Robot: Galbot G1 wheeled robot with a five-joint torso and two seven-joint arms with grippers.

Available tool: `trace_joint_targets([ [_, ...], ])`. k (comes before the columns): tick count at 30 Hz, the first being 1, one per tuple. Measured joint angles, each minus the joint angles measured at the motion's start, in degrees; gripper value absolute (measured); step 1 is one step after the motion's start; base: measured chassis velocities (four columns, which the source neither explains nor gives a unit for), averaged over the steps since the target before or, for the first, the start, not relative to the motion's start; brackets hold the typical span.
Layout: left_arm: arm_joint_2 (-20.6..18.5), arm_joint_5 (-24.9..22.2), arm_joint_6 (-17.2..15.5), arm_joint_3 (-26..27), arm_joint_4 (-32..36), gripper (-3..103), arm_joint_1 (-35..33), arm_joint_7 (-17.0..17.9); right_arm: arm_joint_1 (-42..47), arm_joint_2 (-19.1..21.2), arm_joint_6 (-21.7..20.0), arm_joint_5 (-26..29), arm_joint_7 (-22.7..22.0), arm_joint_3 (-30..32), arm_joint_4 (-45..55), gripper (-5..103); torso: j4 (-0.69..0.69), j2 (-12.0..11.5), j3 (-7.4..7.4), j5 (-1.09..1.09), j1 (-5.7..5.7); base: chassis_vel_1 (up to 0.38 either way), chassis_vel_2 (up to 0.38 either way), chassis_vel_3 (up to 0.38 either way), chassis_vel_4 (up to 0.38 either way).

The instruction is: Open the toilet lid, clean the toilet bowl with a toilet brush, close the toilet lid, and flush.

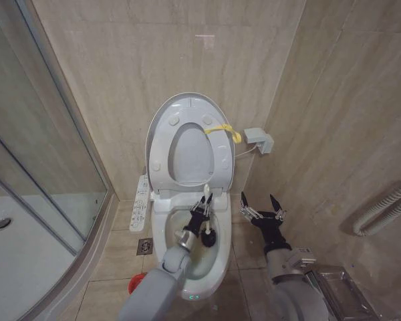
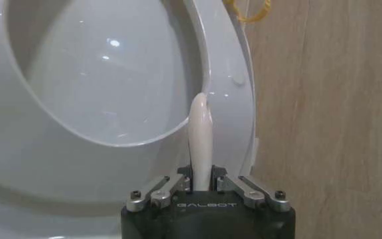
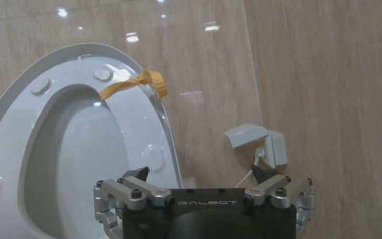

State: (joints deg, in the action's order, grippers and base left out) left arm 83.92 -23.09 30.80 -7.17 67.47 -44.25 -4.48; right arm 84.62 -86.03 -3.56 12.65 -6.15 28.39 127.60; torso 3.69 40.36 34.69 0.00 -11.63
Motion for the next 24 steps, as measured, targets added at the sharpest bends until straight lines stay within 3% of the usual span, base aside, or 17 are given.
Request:
trace_joint_targets([
  [9, -1.23, 1.79, 0.23, -0.38, -0.05, 18, -3.40, -0.75, 0.00, 0.00, 0.00, 0.00, 0.01, 0.00, 0.00, 100, -0.03, 0.00, 0.00, 0.00, 0.00, 0.000, 0.000, 0.000, 0.000],
  [24, -11.46, 5.09, 0.25, 4.49, 11.26, 18, -15.81, -2.16, 0.00, 0.00, 0.00, 0.00, 0.00, 0.00, 0.00, 100, -0.02, 0.00, -0.01, 0.00, 0.00, 0.000, 0.000, 0.000, 0.000],
])
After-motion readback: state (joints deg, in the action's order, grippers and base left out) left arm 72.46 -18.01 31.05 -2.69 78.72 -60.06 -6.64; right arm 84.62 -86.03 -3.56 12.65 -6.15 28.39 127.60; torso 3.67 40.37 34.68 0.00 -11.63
